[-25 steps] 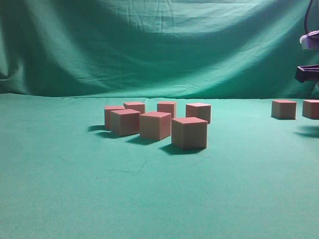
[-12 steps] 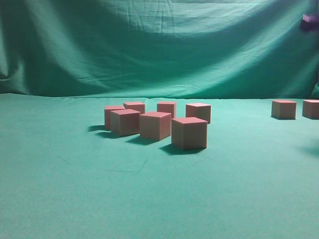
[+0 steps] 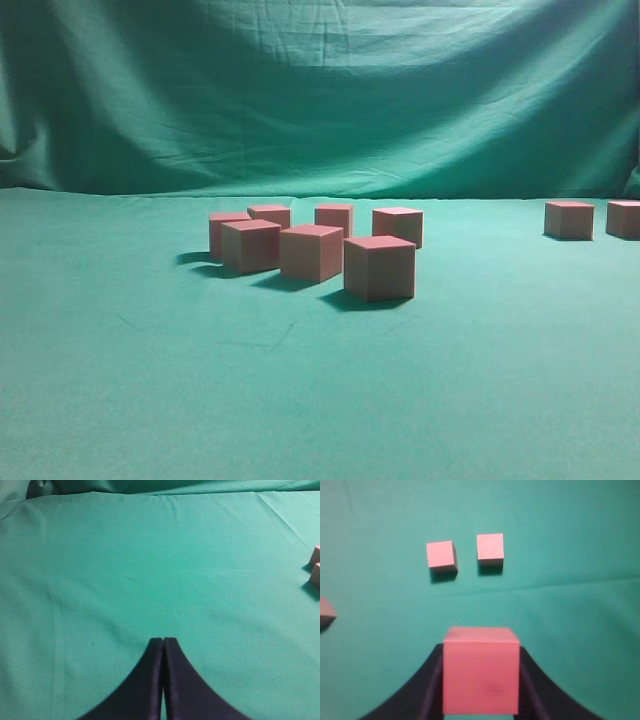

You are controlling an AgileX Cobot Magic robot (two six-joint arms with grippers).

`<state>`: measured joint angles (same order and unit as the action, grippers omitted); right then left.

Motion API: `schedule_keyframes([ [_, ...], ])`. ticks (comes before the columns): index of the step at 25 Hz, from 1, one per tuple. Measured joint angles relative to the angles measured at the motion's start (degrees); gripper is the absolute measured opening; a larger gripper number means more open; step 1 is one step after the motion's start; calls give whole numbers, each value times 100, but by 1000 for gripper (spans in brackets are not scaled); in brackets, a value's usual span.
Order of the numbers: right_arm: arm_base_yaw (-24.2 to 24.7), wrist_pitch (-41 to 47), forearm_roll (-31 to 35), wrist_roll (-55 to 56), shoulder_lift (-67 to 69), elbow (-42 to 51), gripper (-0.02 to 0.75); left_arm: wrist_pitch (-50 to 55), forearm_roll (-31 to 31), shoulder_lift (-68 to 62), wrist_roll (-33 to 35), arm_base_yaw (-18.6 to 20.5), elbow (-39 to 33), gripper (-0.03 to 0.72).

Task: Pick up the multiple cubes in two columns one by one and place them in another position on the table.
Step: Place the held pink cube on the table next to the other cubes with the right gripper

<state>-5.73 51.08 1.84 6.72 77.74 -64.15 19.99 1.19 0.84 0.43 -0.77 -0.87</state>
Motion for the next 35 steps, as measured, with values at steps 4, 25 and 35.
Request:
schedule_keyframes([
  [4,0,543,767,-659,-570,11,257,0,0,0,0,0,0,0],
  [25,0,1972,4642,-3922,-2767,2084,257,0,0,0,0,0,0,0],
  [35,0,1311,4613,-3956,-2358,1836,257,0,0,0,0,0,0,0],
])
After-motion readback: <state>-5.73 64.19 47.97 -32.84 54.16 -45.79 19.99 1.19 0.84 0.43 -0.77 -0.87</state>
